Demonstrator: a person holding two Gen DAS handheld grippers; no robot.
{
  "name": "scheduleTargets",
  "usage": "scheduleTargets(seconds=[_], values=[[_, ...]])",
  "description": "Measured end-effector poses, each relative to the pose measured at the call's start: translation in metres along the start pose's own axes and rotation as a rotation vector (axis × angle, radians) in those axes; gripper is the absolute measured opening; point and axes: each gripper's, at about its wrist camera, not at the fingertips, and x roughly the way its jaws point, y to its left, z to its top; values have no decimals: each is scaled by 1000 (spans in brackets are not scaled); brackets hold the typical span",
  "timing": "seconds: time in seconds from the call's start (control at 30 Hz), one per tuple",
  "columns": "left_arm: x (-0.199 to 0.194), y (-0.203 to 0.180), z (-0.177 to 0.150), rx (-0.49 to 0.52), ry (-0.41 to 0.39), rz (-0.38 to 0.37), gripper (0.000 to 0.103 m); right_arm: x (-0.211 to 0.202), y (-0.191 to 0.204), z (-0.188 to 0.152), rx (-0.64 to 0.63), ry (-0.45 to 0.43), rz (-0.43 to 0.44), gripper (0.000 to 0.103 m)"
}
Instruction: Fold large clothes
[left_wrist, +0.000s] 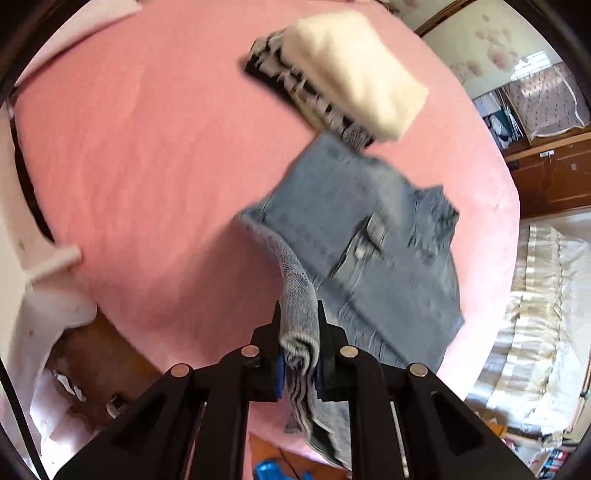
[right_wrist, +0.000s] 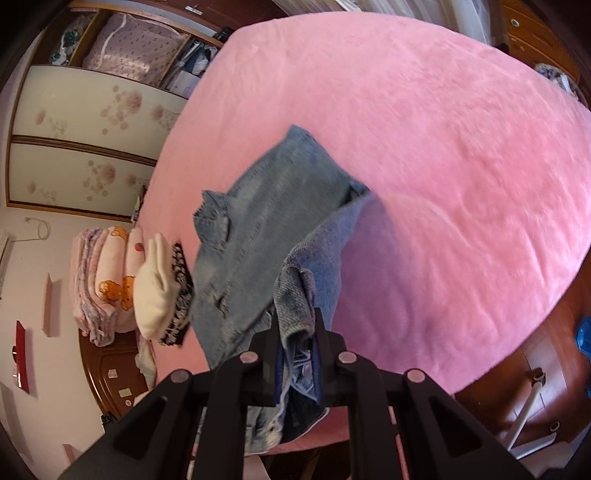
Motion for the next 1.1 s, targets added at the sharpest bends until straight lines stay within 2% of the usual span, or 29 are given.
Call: scheduleTargets(seconds=[0.17,0.27,0.4,0.6,0.7,0.87,1.1], values=[[3,-29,37,-53,-52,0,9,9,26,46,1,-6,68,11],[12,-51,56,-61,-94,14,9,24,45,74,-26,4,76,11],[34,-81,81,-72,-128,33,9,50,64,108,-44,17,86,10],[81,-103,111,-101,-161,36,9,104,76,152,-36,31,97,11],[112,-112,127,-100,-139,43,9,135,77,170,-36,30,72,11],[165,-119,147,-98,-90,102,9,191,66,194,23,39,30,11],[217,-122,164,-105,-39,162,10,238,54,208,73,49,-57,11]])
